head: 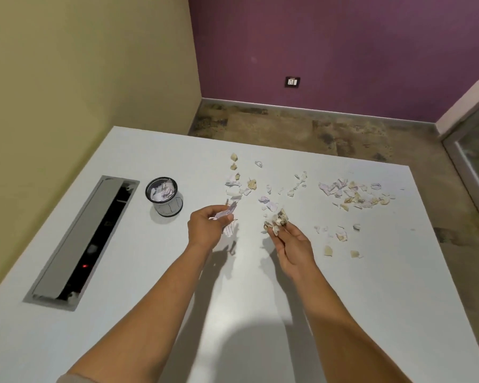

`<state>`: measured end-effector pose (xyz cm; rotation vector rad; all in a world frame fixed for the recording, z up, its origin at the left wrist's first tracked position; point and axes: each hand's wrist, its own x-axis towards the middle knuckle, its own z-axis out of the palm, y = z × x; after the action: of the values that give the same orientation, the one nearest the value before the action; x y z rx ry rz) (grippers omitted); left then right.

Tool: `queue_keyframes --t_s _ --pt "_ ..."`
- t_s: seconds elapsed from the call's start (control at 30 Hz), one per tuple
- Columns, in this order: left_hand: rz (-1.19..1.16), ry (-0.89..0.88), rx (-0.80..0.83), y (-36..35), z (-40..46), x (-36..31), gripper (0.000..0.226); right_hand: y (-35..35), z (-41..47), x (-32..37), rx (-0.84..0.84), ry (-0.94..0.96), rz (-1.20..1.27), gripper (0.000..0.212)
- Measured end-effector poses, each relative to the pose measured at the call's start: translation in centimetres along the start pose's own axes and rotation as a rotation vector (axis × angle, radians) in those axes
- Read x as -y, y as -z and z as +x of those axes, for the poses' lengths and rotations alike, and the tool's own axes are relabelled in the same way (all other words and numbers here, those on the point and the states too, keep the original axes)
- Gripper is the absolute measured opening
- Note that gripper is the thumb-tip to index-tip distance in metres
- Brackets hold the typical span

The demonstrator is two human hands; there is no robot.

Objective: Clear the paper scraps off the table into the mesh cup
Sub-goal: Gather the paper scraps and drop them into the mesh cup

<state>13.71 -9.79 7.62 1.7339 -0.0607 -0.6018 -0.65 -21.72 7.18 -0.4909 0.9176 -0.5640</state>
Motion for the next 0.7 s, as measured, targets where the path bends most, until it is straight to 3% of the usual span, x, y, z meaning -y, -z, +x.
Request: queue_keyframes --t_s 0.53,0.7 --pt "0.077 -0.066 -0.273 12.7 12.4 -1.6 0.019 -11.9 2.7 -8.6 0.072 -0.107 0.0 0.023" --pt "0.474 -0.114 -0.199 12.9 16.3 -1.2 0.013 -13.0 4.1 -9.4 0.097 -0.107 -0.032 0.019"
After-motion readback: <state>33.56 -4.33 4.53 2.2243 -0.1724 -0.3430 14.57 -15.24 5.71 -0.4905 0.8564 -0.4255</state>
